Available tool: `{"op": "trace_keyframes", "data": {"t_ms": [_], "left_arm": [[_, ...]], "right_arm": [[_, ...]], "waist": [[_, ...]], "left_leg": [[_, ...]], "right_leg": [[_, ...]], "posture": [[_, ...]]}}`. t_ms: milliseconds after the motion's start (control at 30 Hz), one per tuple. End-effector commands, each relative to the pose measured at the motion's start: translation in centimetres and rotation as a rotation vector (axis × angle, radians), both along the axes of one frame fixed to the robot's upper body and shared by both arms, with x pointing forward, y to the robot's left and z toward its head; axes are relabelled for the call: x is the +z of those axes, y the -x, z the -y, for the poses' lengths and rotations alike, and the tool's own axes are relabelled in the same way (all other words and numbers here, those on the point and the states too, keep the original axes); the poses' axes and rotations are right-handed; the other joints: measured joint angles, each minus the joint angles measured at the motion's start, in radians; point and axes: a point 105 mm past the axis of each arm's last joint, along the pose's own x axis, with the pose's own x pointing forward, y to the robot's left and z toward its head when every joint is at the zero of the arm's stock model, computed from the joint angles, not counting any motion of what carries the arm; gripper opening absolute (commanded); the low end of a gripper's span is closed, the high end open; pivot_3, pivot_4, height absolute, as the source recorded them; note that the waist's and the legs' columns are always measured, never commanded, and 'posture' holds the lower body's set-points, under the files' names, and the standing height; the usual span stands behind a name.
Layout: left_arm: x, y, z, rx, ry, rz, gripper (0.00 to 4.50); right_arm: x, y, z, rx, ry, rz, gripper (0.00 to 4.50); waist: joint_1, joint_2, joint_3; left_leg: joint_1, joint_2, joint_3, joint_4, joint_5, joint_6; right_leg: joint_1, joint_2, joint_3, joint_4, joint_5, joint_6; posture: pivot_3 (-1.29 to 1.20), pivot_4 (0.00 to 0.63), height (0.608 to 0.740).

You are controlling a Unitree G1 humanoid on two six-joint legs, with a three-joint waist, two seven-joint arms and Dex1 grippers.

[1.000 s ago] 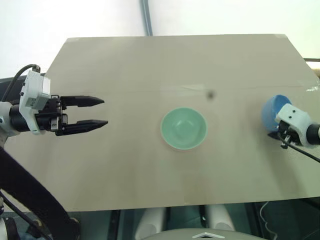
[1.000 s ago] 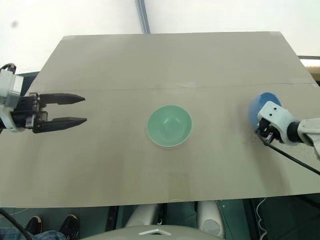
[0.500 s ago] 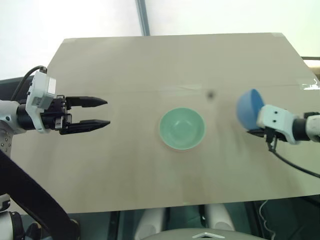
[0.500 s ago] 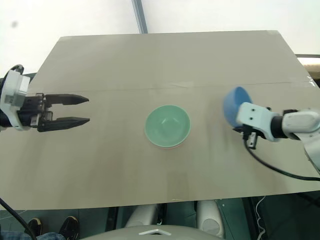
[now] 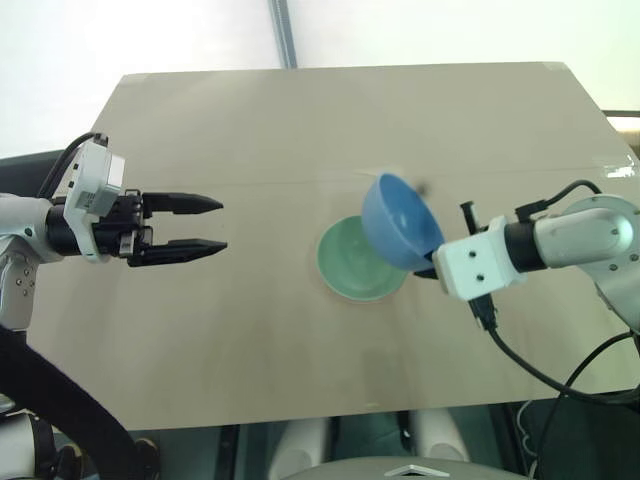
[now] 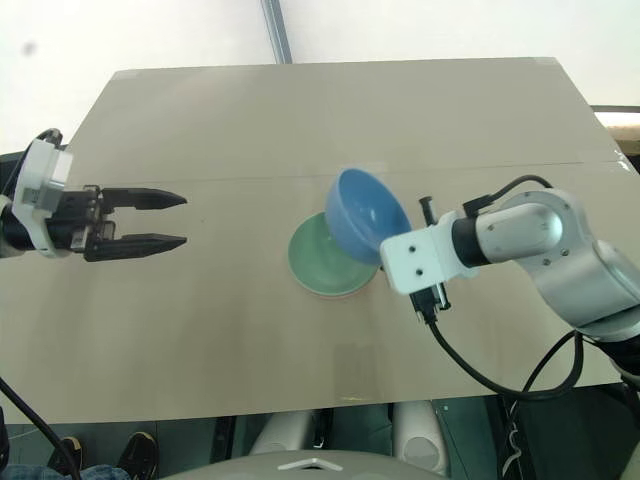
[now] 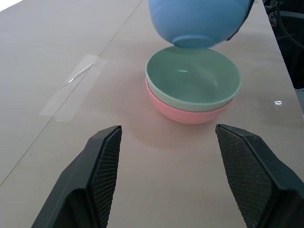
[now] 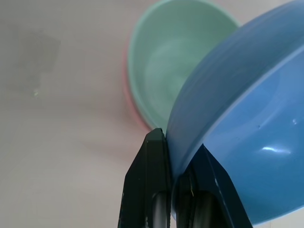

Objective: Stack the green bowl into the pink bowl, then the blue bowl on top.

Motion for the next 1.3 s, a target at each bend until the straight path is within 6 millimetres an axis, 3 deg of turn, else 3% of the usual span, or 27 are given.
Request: {"op": "trace_keyframes", "data": {"t_ms": [33, 200, 233, 267, 400, 500, 767, 900, 1000, 1067, 1167, 1300], "left_arm": [[0.6, 0.1, 0.2, -0.019, -0.009, 0.032, 3.35], [0.6, 0.1, 0.3, -0.024, -0.01, 0.028, 3.35], [0.6, 0.1, 0.4, -0.025, -0.011, 0.028, 3.35], [0.6, 0.1, 0.4, -0.026, -0.011, 0.028, 3.35], [0.6, 0.3, 0.4, -0.028, -0.011, 0.028, 3.35], [0.6, 0.3, 0.5, -0.029, -0.01, 0.029, 3.35], [0.0, 0.6, 0.3, -0.01, -0.028, 0.021, 3.35], [-0.3, 0.8, 0.0, 0.007, -0.033, 0.013, 3.35], [-0.3, 0.3, -0.7, 0.083, -0.014, 0.033, 3.35], [0.0, -0.3, -1.3, 0.16, 0.018, 0.053, 3.35], [0.1, -0.4, -1.6, 0.199, 0.045, 0.06, 3.35], [-0.7, 0.1, -1.7, 0.194, 0.041, 0.041, 3.35]], "right_arm": [[-0.5, 0.7, -0.8, 0.098, 0.071, 0.067, 0.02], [-2.0, -0.3, -0.9, 0.15, 0.19, 0.147, 0.02], [-2.1, -0.4, -1.1, 0.159, 0.2, 0.156, 0.86], [-2.1, -0.5, -1.2, 0.167, 0.204, 0.162, 1.1], [-0.6, -1.3, -2.7, 0.14, 0.095, 0.206, 2.86], [0.6, -1.1, -2.7, 0.092, 0.007, 0.117, 2.86], [6.1, 0.1, 1.7, -0.1, -0.436, -0.258, 2.86], [5.9, -0.3, 7.2, -0.299, -0.625, -0.334, 2.86], [5.9, -4.9, 13.3, -0.684, -0.903, -0.195, 2.86], [5.4, -5.7, 15.8, -0.811, -0.965, -0.122, 2.86], [4.3, -4.6, 16.7, -0.849, -0.963, -0.129, 2.86], [3.2, -2.3, 15.9, -0.8, -0.939, -0.231, 2.86]], "waist": [[-0.001, 0.0, 0.0], [-0.002, 0.0, 0.0], [-0.002, 0.0, 0.0], [-0.002, 0.0, 0.0], [-0.003, 0.0, 0.0], [-0.002, 0.0, 0.0], [0.002, 0.0, 0.0], [0.007, -0.001, -0.001], [0.0, -0.001, -0.001], [0.002, -0.001, -0.001], [0.003, 0.001, -0.001], [-0.001, 0.001, -0.001]], "left_leg": [[0.0, 0.0, 0.0, 0.0, 0.0, 0.0], [0.0, -0.001, 0.0, 0.0, 0.0, 0.0], [0.0, -0.001, 0.0, 0.0, 0.0, 0.0], [0.0, -0.002, 0.0, 0.001, 0.0, 0.0], [0.0, -0.001, 0.0, 0.001, 0.0, 0.0], [-0.001, -0.001, -0.001, 0.001, 0.0, 0.0], [-0.003, -0.001, -0.005, 0.003, 0.0, 0.0], [-0.003, 0.0, -0.006, 0.003, 0.0, 0.0], [-0.002, -0.003, -0.003, 0.004, 0.0, 0.0], [0.001, -0.003, -0.001, 0.004, 0.0, 0.0], [0.0, -0.003, -0.001, 0.004, 0.001, -0.001], [0.0, -0.002, 0.002, 0.005, 0.001, -0.001]], "right_leg": [[0.0, 0.0, 0.0, 0.0, 0.0, 0.0], [0.0, 0.0, -0.001, 0.0, 0.0, 0.0], [0.0, 0.0, -0.001, 0.0, 0.0, 0.0], [0.0, 0.0, -0.001, 0.001, 0.0, 0.0], [-0.001, 0.0, -0.001, 0.001, 0.0, 0.0], [-0.001, 0.0, -0.001, 0.001, 0.0, 0.0], [0.001, -0.001, -0.005, 0.0, 0.0, 0.0], [0.001, -0.001, -0.005, 0.0, 0.0, 0.0], [0.001, -0.003, -0.004, 0.002, 0.0, 0.0], [0.002, -0.002, -0.002, 0.004, 0.001, -0.001], [-0.001, -0.002, -0.002, 0.007, 0.001, -0.001], [-0.001, -0.002, 0.0, 0.007, 0.001, -0.001]], "posture": [[0.0, 0.15, 0.74], [0.0, 0.15, 0.74], [0.0, 0.15, 0.74], [0.0, 0.15, 0.74], [0.0, 0.15, 0.74], [0.0, 0.15, 0.74], [0.0, 0.15, 0.74], [0.0, 0.15, 0.74], [0.0, 0.15, 0.74], [0.0, 0.15, 0.74], [0.0, 0.15, 0.74], [0.0, 0.15, 0.74]]}}
